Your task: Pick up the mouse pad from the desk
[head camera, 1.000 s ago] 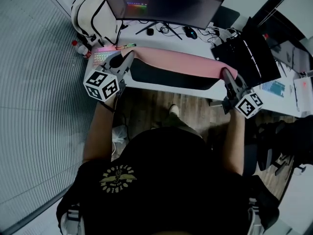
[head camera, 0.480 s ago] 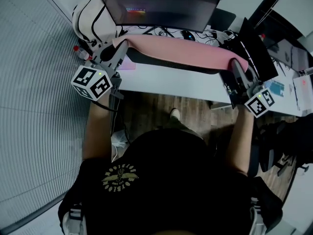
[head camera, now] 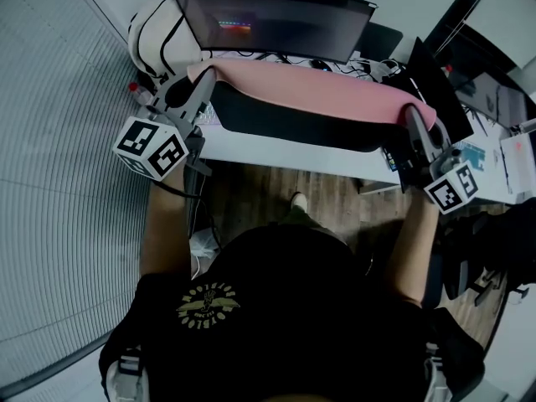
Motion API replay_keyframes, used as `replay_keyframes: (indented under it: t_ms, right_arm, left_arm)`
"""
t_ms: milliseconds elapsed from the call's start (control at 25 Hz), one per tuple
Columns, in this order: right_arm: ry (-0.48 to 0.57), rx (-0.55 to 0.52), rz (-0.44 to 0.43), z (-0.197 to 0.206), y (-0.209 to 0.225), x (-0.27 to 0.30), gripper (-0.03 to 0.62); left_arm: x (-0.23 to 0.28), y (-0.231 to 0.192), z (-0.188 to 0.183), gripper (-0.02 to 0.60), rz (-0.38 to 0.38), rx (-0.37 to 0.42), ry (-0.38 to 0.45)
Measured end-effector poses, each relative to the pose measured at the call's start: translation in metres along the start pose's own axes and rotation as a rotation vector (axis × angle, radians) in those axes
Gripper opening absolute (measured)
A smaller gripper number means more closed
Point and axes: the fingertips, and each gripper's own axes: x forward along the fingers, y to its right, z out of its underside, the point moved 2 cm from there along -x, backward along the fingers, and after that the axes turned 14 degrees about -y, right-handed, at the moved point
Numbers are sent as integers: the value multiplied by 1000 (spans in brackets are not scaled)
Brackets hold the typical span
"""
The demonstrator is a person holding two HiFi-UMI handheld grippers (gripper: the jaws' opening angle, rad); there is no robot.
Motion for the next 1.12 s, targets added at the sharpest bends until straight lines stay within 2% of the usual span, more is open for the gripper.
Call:
replay_keyframes:
  t_ms: [520,880,1120]
  right_arm:
    - [-3,-1,23,-2,-21,-8,18]
    - [-13,21,45,9,-25,-11,18]
    - [-15,2,38,4,-21,-6,18]
  left_arm:
    - [-20,3,0,23,23,1,16]
    - [-15,1,11,23,53,-6,2]
    - [-9,-3,6,23,54,0,6]
